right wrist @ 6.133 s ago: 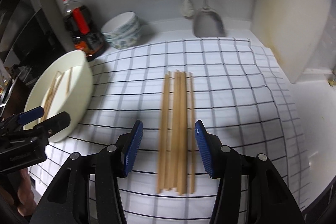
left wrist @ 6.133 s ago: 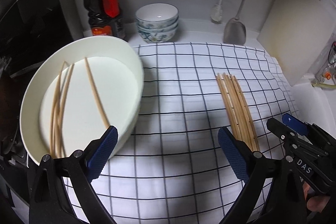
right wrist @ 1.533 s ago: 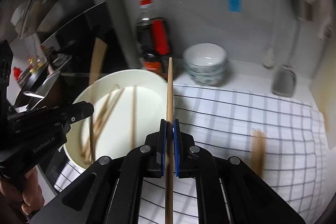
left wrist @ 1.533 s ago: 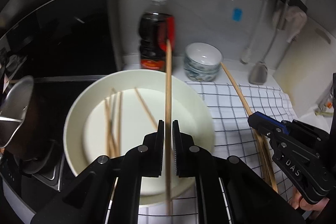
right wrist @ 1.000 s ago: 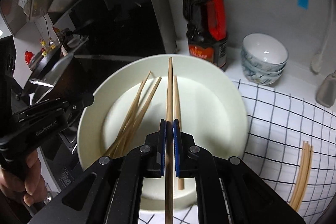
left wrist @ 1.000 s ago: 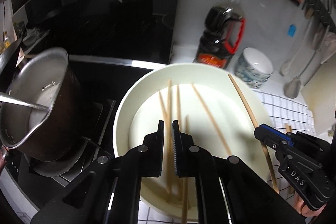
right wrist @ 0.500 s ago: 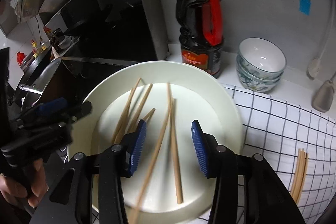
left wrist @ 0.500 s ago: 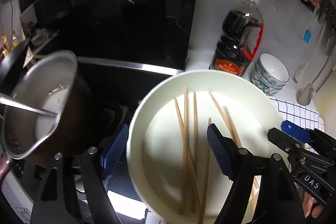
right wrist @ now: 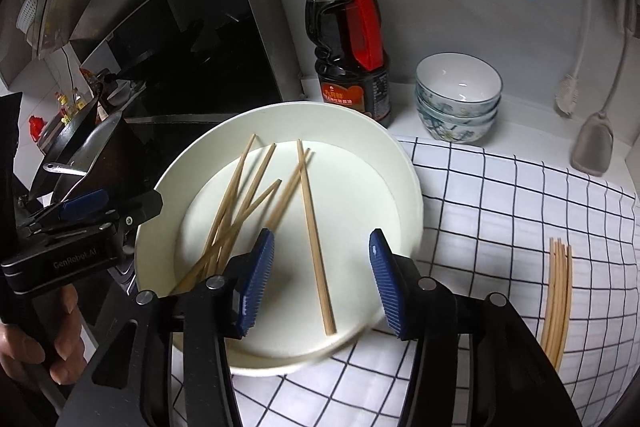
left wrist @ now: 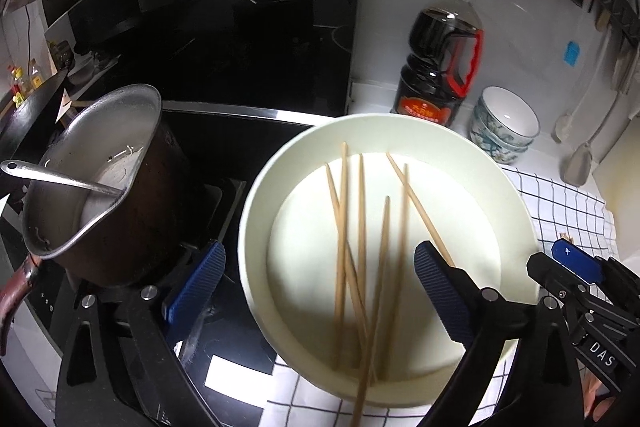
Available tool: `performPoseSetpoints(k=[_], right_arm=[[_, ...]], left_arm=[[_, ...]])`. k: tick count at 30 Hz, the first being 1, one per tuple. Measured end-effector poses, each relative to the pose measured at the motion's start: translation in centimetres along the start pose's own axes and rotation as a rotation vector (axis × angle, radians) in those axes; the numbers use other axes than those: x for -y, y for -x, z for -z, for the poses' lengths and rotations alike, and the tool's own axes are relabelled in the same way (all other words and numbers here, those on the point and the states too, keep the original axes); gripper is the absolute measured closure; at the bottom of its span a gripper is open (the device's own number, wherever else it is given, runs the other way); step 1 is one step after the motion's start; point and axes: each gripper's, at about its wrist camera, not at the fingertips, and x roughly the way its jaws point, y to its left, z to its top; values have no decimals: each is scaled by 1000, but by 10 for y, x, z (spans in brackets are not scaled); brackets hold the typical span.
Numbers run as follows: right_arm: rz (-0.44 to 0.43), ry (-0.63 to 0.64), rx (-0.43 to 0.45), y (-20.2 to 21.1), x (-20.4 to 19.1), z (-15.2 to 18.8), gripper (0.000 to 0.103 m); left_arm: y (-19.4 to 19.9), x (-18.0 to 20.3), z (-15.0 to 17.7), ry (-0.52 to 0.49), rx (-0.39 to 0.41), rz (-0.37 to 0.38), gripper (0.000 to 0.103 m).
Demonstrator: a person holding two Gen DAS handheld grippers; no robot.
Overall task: Organize utensils
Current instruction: 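Withdraw both open tools from the basin toward the chopstick row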
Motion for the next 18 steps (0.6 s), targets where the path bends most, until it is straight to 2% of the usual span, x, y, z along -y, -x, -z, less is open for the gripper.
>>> performPoseSetpoints(k=[7,18], right_arm=[[22,-26,17,19,13,18,52],[92,-107,20,46,51,47,50]], left_arm=[[12,21,10,-34,-3,26,8],[28,69,22,-95,4,108,8]])
